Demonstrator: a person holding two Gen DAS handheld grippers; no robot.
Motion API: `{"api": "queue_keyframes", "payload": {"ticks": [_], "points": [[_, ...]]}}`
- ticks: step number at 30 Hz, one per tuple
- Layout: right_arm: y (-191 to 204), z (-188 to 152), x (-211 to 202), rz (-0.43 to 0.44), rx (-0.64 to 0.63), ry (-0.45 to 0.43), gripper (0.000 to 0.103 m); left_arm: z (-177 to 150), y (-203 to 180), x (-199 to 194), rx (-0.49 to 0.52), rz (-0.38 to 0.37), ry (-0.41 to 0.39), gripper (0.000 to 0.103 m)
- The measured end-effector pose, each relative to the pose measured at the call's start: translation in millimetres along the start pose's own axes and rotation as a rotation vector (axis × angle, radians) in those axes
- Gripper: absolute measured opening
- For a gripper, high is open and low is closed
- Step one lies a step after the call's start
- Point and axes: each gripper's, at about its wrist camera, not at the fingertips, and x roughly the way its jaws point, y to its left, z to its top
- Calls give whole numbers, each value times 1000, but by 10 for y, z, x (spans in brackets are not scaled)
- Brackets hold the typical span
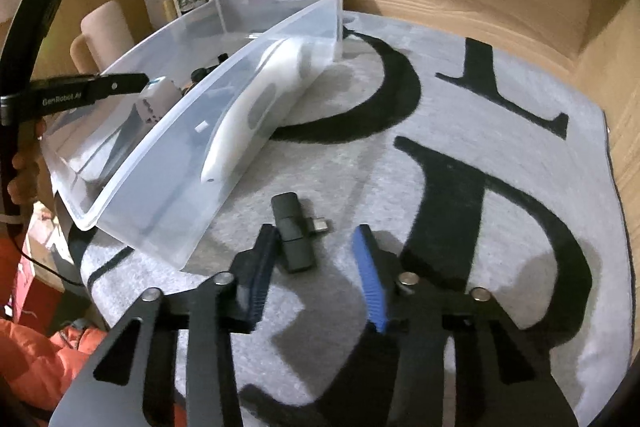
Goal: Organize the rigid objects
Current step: 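Move the right gripper to the black USB dongle and grasp it, then carry the black dongle into the box with the right gripper and release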
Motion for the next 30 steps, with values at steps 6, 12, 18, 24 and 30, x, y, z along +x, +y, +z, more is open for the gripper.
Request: {"api": "queue_keyframes", "payload": {"ticks": [6, 12, 18, 24, 30], "points": [[4, 15, -10, 15, -1, -9, 17, 0, -4, 0, 0, 0, 1, 11], [18, 55, -32, 17, -9, -26, 17, -1, -1, 0, 0, 0, 0, 11], [34, 145, -137, -11, -30, -61, 17, -2, -2, 0, 0, 0, 1, 11], [36, 293, -278, -36, -44, -112, 17, -2, -2, 1, 0, 1, 0, 11], [117, 482, -414, -48, -80, -174, 17, -1, -3, 0, 0, 1, 0, 11]]}}
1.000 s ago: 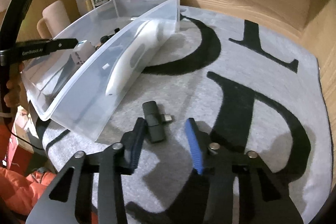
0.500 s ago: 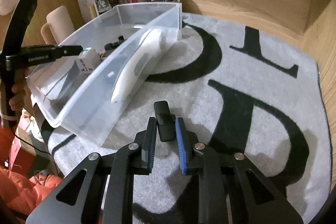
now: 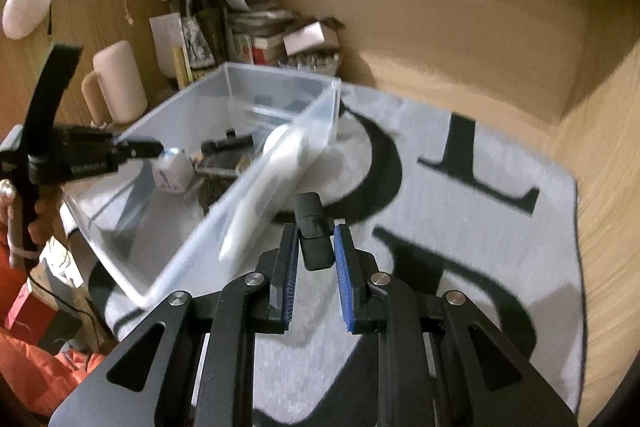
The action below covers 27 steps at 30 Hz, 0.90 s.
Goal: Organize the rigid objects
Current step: 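Carry the black dongle into the box with the right gripper and release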
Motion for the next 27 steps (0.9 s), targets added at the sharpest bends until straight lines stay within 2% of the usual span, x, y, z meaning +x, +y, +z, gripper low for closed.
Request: {"api": "queue_keyframes", "payload": {"ticks": [6, 13, 20, 27], "points": [[126, 250, -29, 29, -31, -66, 17, 0, 0, 0, -1, 0, 0, 11], [367, 482, 107, 90, -83, -85, 17, -3, -2, -2, 1, 0, 0, 11], [561, 610, 374, 113, -162, -35, 17, -4, -3, -2, 0, -1, 0, 11], [728, 622, 689, 141, -214, 76, 17, -7, -8, -5, 3, -2, 0, 11]]}}
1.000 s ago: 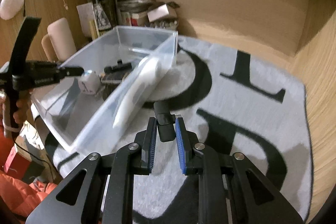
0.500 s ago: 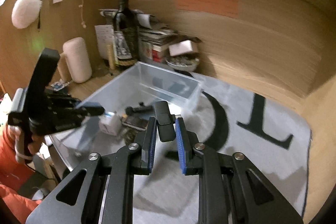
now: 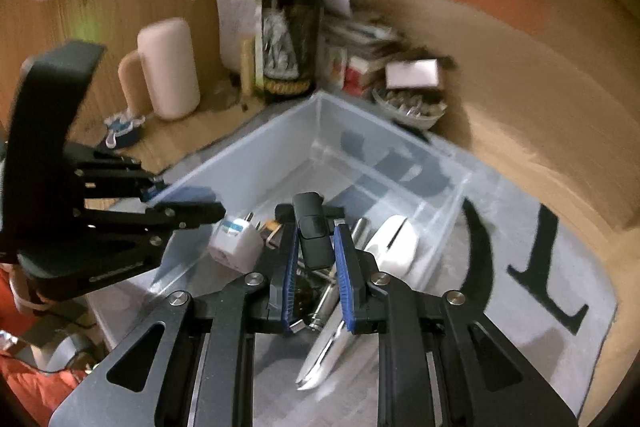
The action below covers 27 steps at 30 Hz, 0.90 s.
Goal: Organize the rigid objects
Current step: 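Carry the black dongle into the box with the right gripper and release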
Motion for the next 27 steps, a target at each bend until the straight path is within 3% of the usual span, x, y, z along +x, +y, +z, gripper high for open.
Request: {"api": "queue_keyframes", "payload": {"ticks": [12, 22, 27], "points": [[-7, -6, 205, 41, 28, 69, 20, 3, -7, 1, 0, -2, 3, 11], [-68, -49, -138, 14, 67, -37, 52, 7, -17, 7, 17, 6, 14, 11], [-91, -111, -359, -16, 86, -102, 65, 40, 9, -63, 15, 33, -1, 21]]}}
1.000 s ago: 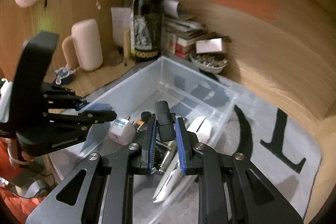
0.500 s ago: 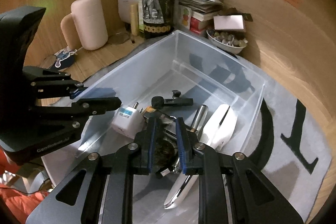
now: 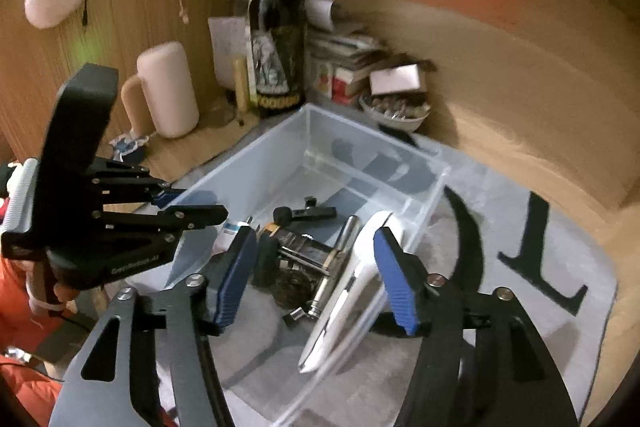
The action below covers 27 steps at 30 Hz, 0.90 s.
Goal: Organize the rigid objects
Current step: 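Carry the black dongle into the box with the right gripper and release, then release the box rim with the left gripper and raise both tools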
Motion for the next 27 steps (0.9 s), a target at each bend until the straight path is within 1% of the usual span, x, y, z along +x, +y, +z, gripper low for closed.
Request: {"api": "queue_keyframes", "payload": {"ticks": [1, 2, 6, 7, 12, 14, 17, 19, 21, 23, 24, 26, 27], "points": [[-12, -11, -56, -7, 8, -18, 71, 10, 14, -38, -4, 7, -11, 27], [-25, -22, -110, -14, 14, -35, 74, 24, 28, -80, -8, 11, -24, 30], [-81, -62, -315, -35, 38, -88, 80, 61, 33, -268, -11, 20, -70, 32], [-97, -73, -371, -45, 46, -103, 82, 73, 23, -307, -11, 19, -79, 35], [-161, -122, -590, -80, 77, -154, 84, 98, -90, -604, 1, 7, -163, 46], [-176, -148, -677, -93, 90, -175, 89, 96, -143, -741, 2, -3, -204, 54], [-183, -193, -820, -121, 103, -215, 99, 107, -235, -898, 1, -26, -253, 59], [-173, -226, -942, -140, 108, -246, 101, 94, -299, -1003, 7, -43, -281, 61], [-160, -253, -1044, -157, 109, -272, 102, 82, -355, -1089, 9, -49, -305, 65], [-147, -287, -1163, -176, 115, -304, 103, 65, -406, -1195, 1, -55, -342, 78], [-142, -305, -1221, -185, 118, -319, 103, 52, -425, -1243, -4, -58, -361, 81], [-130, -344, -1333, -200, 123, -349, 103, 22, -456, -1333, -18, -68, -400, 93], [-126, -365, -1385, -211, 125, -362, 103, 5, -474, -1377, -20, -71, -417, 95]]}}
